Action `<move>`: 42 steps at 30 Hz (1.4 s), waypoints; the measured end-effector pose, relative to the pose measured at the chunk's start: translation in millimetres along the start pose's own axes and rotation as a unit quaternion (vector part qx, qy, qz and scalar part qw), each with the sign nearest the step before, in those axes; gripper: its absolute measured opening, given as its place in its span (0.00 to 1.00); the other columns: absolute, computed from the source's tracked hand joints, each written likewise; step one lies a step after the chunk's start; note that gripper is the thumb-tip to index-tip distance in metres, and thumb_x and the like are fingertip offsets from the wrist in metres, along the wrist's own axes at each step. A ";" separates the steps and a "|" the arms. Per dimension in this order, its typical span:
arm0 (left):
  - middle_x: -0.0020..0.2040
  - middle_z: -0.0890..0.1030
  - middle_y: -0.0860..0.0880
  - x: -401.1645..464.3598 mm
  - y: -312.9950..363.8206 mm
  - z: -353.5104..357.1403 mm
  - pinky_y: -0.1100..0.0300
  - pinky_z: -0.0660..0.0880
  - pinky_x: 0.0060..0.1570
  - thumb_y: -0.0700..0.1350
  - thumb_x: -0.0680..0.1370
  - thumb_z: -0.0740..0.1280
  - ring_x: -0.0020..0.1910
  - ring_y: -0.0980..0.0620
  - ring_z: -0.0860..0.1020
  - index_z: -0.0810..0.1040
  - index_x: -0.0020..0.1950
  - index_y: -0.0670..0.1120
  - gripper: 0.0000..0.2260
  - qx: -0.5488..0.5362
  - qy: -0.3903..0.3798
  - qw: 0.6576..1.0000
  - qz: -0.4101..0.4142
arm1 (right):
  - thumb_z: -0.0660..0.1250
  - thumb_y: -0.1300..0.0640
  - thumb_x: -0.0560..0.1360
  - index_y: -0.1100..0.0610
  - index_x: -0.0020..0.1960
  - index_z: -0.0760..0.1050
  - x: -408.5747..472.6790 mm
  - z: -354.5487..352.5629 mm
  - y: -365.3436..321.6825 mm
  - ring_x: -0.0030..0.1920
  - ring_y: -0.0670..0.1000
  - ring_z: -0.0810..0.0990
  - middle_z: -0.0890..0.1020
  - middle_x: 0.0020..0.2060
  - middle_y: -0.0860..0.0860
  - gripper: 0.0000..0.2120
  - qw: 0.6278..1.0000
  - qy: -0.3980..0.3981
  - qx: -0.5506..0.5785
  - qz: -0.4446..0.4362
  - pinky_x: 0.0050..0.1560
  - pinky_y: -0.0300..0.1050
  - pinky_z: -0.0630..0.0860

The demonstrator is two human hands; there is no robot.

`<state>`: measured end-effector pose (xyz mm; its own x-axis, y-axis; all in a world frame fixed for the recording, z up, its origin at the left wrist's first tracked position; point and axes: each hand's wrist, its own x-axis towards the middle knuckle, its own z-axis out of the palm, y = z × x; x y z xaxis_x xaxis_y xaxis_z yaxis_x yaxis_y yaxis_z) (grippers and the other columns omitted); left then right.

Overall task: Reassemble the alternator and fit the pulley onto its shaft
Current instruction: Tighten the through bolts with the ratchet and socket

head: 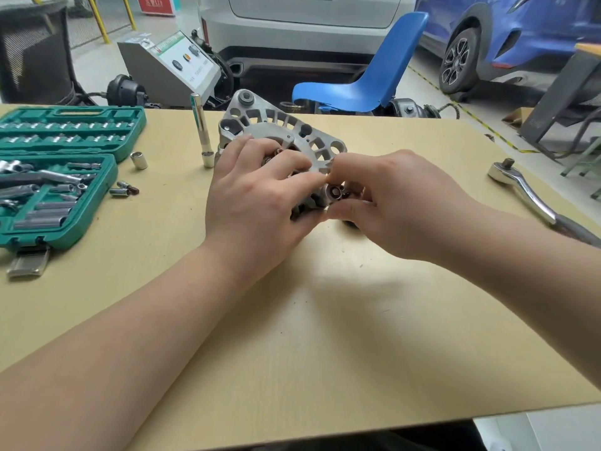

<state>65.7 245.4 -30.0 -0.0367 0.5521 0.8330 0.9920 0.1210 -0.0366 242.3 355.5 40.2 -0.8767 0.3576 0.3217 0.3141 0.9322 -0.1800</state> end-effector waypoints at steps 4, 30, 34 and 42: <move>0.56 0.87 0.54 -2.7 0.1 3.6 0.42 0.72 0.68 0.62 0.82 0.71 0.56 0.38 0.80 0.89 0.54 0.54 0.14 -0.002 0.025 1.000 0.001 | 0.73 0.49 0.78 0.52 0.50 0.76 -4.3 7.9 -6.1 0.36 0.51 0.77 0.79 0.37 0.47 0.09 0.993 0.031 0.105 0.054 0.39 0.49 0.76; 0.56 0.88 0.55 -3.2 -1.1 0.2 0.44 0.73 0.63 0.59 0.76 0.79 0.55 0.38 0.82 0.91 0.53 0.56 0.10 -0.068 0.029 0.997 -0.022 | 0.71 0.48 0.79 0.54 0.52 0.74 -9.7 8.3 -1.2 0.34 0.61 0.73 0.79 0.34 0.52 0.11 0.999 0.032 -0.015 -0.027 0.35 0.52 0.74; 0.54 0.89 0.55 -4.1 -0.9 -1.9 0.43 0.74 0.62 0.58 0.77 0.79 0.54 0.38 0.82 0.91 0.47 0.55 0.08 -0.102 0.037 0.994 -0.031 | 0.74 0.47 0.76 0.50 0.47 0.73 -11.6 11.9 -10.8 0.33 0.52 0.83 0.83 0.36 0.50 0.11 0.982 0.027 0.158 0.096 0.37 0.52 0.82; 0.54 0.87 0.60 -0.8 -2.4 -4.0 0.45 0.71 0.61 0.58 0.76 0.79 0.55 0.37 0.80 0.91 0.47 0.55 0.07 -0.089 0.004 0.996 -0.022 | 0.73 0.52 0.78 0.50 0.48 0.73 -1.4 -6.5 0.0 0.39 0.59 0.78 0.78 0.35 0.44 0.08 0.998 -0.016 -0.028 -0.062 0.36 0.50 0.72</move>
<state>63.8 241.4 -28.4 -0.0799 0.5428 0.8360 0.9952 -0.0039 0.0977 245.9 355.4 45.8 -0.9212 0.2383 0.3075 0.2218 0.9711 -0.0881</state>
